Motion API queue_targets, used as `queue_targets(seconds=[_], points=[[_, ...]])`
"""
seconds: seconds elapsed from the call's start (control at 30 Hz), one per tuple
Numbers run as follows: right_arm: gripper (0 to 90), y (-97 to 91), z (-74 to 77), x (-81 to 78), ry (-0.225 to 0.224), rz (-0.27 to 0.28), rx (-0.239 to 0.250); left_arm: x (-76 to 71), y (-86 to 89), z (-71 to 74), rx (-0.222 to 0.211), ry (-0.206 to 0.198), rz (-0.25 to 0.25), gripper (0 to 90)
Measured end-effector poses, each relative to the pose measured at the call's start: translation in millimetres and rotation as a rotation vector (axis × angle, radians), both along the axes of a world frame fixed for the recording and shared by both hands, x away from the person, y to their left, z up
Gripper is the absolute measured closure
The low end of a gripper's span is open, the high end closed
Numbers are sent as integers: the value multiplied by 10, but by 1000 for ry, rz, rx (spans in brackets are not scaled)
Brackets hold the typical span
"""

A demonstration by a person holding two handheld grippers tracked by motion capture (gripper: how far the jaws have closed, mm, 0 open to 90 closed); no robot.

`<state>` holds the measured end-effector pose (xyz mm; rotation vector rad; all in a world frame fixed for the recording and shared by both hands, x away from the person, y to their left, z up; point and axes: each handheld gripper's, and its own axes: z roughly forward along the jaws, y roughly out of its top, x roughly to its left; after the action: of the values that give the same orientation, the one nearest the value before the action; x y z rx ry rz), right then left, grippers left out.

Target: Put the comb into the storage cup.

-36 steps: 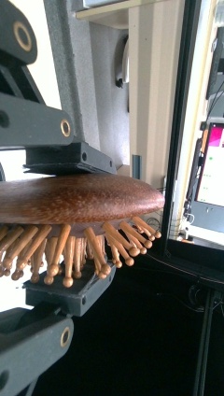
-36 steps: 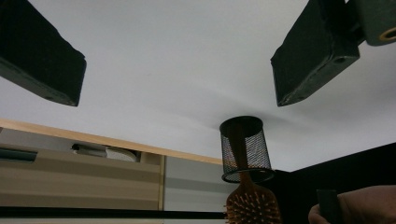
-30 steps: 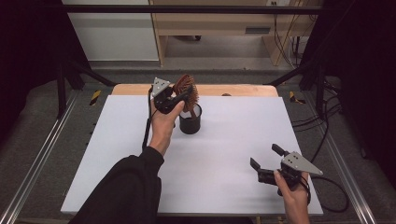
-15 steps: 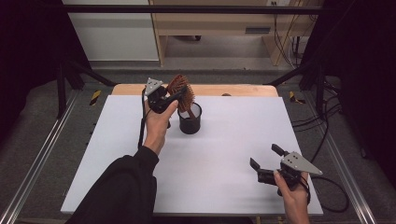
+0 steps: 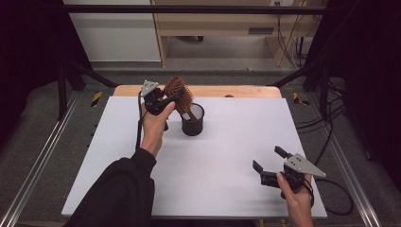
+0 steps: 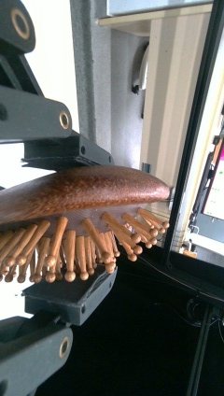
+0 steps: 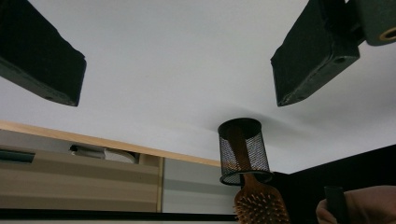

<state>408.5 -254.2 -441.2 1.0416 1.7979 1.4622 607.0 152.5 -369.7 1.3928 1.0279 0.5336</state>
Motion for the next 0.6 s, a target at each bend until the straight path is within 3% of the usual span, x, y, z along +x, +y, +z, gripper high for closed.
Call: queue_targets(seconds=[0.13,0.6], points=[[29,2,-1,-1,2,1,1,16,50,-24,-16,14,7,443],[29,8,-5,2,4,6,-1,20,116,-57,-6,18,9,424]])
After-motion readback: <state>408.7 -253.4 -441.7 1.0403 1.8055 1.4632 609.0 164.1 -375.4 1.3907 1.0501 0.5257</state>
